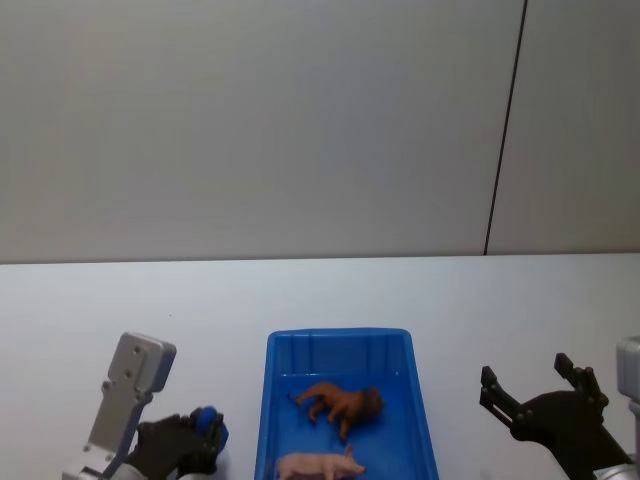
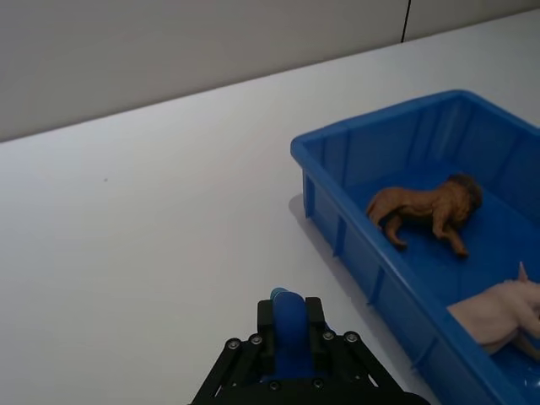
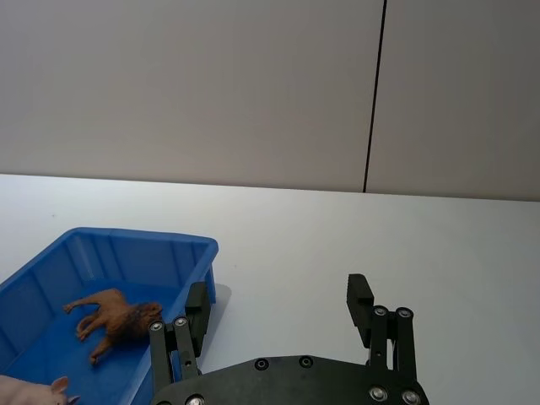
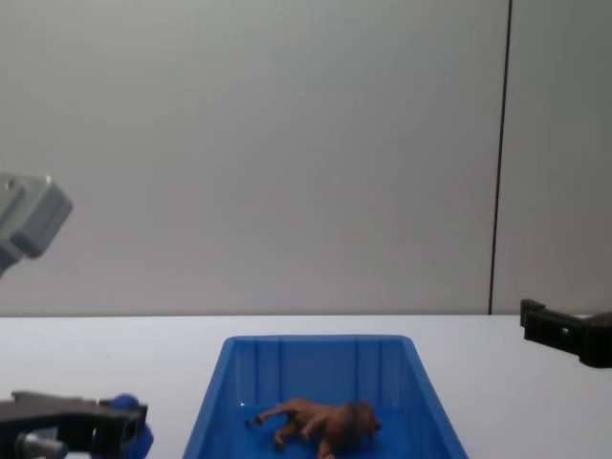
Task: Pick up the two dolls from the table and place them into the box.
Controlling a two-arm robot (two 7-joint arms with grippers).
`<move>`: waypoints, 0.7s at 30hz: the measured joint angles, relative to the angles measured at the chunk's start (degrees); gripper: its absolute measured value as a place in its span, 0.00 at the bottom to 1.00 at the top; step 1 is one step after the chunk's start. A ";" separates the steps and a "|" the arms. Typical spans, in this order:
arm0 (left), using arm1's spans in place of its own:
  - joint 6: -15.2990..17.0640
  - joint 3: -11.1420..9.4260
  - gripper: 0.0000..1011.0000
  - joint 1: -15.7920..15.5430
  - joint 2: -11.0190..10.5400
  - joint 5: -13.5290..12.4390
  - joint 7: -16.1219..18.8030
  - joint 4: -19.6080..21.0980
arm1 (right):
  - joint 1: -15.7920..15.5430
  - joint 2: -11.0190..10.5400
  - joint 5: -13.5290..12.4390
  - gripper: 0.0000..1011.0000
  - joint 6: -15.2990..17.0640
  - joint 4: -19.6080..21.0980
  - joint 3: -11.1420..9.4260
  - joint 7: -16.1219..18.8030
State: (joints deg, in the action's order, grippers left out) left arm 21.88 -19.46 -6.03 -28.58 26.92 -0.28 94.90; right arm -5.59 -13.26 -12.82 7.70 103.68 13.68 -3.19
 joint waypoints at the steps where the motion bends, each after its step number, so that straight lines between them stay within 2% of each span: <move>1: -0.60 0.08 0.20 -0.14 0.00 -0.31 -0.25 0.32 | 0.00 0.00 0.00 0.99 0.00 0.00 0.00 0.00; 10: -3.79 0.31 0.16 -1.37 0.34 -1.72 -3.21 1.62 | 0.00 0.00 0.00 0.99 0.00 0.00 0.00 0.00; 21: -8.04 -0.04 0.09 -3.85 2.00 -2.93 -10.29 1.83 | 0.00 0.00 0.00 0.99 0.00 0.00 0.00 -0.01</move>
State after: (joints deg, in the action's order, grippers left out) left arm 13.83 -19.50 -9.88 -26.57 23.99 -10.56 96.73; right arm -5.59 -13.26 -12.82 7.70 103.68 13.68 -3.20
